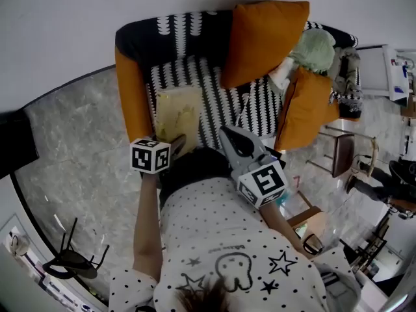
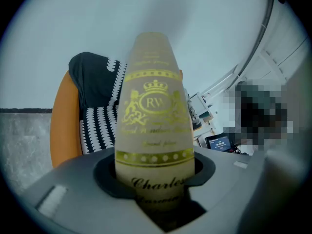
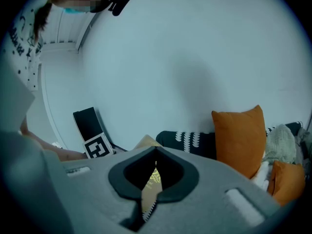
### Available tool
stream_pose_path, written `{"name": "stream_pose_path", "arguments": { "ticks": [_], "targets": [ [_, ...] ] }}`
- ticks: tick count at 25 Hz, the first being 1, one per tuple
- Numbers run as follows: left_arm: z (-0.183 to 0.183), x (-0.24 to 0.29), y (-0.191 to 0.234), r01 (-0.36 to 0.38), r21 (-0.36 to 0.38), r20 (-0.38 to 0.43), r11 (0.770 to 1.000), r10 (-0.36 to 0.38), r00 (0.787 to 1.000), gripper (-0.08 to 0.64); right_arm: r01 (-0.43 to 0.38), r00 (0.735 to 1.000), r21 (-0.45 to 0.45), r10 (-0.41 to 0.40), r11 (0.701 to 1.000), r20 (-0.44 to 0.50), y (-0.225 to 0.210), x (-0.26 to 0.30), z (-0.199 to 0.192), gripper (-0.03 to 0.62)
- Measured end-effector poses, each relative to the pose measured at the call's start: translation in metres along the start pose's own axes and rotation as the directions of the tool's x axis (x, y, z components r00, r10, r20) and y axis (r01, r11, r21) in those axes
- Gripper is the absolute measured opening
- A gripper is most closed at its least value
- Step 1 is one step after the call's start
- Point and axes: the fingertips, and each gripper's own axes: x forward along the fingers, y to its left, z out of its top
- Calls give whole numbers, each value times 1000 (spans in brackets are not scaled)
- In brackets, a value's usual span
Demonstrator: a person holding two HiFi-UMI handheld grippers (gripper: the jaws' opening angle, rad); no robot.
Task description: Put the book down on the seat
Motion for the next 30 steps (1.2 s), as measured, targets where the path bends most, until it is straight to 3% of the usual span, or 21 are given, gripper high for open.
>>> {"name": "stream_pose_path", "arguments": {
  "ticks": [11,30],
  "targets": [
    [-24,26,19,27,-29,-74,999,-29,997,230,2,1000,27,-2,1000,-16,9,4,-13,0],
    [-33,65,48,49,-107,-68,993,-56,996,230,52,997,87,-46,995,-63,8,16,-20,0]
  ]
}}
